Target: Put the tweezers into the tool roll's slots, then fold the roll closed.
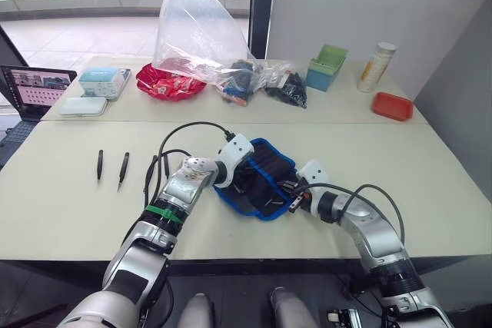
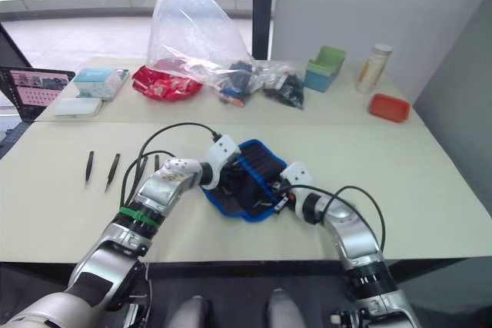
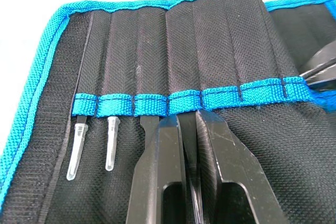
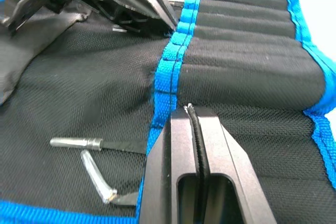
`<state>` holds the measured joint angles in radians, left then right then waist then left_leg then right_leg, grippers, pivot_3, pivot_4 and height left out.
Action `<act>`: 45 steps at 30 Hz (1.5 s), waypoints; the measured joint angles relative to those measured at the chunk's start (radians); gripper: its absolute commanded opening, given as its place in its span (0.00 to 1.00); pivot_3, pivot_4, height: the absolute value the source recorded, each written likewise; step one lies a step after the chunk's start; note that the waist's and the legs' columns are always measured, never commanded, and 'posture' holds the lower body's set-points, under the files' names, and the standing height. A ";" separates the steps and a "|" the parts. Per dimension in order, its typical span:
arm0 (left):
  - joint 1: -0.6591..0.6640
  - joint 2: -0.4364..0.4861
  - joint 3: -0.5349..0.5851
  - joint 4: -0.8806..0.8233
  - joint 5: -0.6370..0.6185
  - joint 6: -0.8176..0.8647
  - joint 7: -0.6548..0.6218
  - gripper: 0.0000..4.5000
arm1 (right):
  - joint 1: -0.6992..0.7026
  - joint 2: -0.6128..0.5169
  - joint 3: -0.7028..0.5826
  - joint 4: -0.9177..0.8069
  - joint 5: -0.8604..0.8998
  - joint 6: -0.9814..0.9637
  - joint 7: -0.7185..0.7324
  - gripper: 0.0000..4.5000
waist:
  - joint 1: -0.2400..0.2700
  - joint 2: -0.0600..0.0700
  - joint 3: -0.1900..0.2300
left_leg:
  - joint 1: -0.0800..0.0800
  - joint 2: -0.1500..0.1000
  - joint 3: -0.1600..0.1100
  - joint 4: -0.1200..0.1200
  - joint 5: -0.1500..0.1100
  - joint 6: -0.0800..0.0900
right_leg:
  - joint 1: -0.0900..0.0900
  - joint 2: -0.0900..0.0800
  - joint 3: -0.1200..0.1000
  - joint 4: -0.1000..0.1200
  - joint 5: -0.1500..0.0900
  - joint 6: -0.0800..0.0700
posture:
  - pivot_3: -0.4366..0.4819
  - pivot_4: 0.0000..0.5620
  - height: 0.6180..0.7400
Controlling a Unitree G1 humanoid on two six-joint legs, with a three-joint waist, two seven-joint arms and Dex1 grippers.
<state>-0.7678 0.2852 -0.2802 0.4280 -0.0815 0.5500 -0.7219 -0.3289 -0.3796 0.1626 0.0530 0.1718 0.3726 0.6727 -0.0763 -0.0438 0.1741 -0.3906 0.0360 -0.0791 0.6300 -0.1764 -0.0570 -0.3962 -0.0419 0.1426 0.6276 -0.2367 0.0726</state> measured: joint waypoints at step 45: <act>1.181 0.061 1.163 -0.431 -0.415 -0.420 0.056 0.99 | -0.232 0.047 0.033 0.367 -0.041 -0.233 0.220 0.00 | -0.024 -0.008 0.002 | -0.011 0.011 0.012 -0.005 -0.005 -0.009 | -0.024 0.000 -0.003 0.001 -0.004 -0.009 | 0.48 0.27 0.95</act>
<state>0.4127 0.3465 0.8832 -0.0034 -0.4964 0.1296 -0.6659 -0.5610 -0.3327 0.1952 0.4204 0.1310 0.1399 0.8926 -0.1006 -0.0516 0.1757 -0.4016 0.0475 -0.0672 0.6247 -0.1818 -0.0656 -0.4205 -0.0416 0.1399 0.6291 -0.2406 0.0636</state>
